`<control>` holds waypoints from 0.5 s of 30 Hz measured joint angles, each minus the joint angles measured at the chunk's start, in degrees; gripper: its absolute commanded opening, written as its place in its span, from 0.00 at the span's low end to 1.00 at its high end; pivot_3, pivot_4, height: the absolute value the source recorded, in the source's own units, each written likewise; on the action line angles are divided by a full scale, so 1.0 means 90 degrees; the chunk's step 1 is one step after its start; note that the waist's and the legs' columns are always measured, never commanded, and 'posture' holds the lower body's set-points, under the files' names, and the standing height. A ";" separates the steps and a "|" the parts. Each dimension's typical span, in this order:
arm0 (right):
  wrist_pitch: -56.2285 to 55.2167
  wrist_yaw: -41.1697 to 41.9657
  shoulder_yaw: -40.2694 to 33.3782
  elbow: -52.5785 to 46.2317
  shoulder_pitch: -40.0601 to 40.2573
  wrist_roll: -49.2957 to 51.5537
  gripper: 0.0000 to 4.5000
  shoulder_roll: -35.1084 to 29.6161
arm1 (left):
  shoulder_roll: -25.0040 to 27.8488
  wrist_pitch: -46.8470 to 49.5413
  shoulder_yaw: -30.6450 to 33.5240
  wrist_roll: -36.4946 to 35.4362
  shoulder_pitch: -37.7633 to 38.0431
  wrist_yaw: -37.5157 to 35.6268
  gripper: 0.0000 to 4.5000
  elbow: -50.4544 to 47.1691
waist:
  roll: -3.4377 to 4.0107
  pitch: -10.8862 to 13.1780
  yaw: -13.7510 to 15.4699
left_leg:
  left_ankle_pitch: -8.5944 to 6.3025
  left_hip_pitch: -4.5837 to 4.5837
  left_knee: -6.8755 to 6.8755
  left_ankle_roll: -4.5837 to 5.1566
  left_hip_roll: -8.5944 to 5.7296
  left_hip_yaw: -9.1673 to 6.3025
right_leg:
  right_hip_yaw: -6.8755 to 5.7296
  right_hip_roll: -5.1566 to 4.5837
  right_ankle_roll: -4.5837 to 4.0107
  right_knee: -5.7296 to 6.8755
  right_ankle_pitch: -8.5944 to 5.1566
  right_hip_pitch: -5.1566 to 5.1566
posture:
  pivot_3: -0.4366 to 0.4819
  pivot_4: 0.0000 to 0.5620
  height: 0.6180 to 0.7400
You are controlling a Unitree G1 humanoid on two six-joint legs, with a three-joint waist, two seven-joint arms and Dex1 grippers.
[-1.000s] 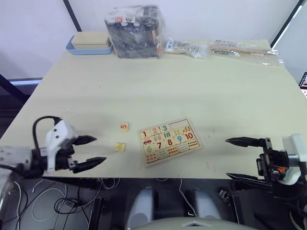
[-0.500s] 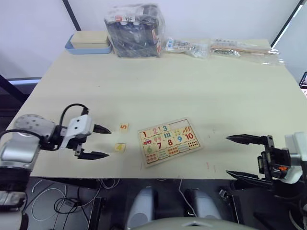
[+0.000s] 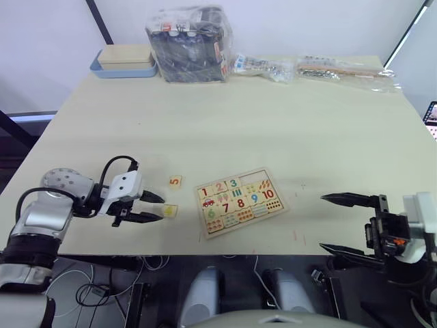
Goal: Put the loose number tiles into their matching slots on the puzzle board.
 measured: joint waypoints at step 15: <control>-0.0086 -0.0006 0.0000 -0.0002 0.0189 -0.0022 1.00 0.0037 | -0.0120 -0.0401 -0.0151 0.0119 -0.0108 -0.0006 0.56 0.0238 | -0.0002 -0.0001 0.0002 | 0.0000 0.0002 0.0004 0.0000 -0.0001 0.0000 | 0.0002 0.0001 0.0001 0.0006 0.0000 0.0001 | 0.48 0.27 1.00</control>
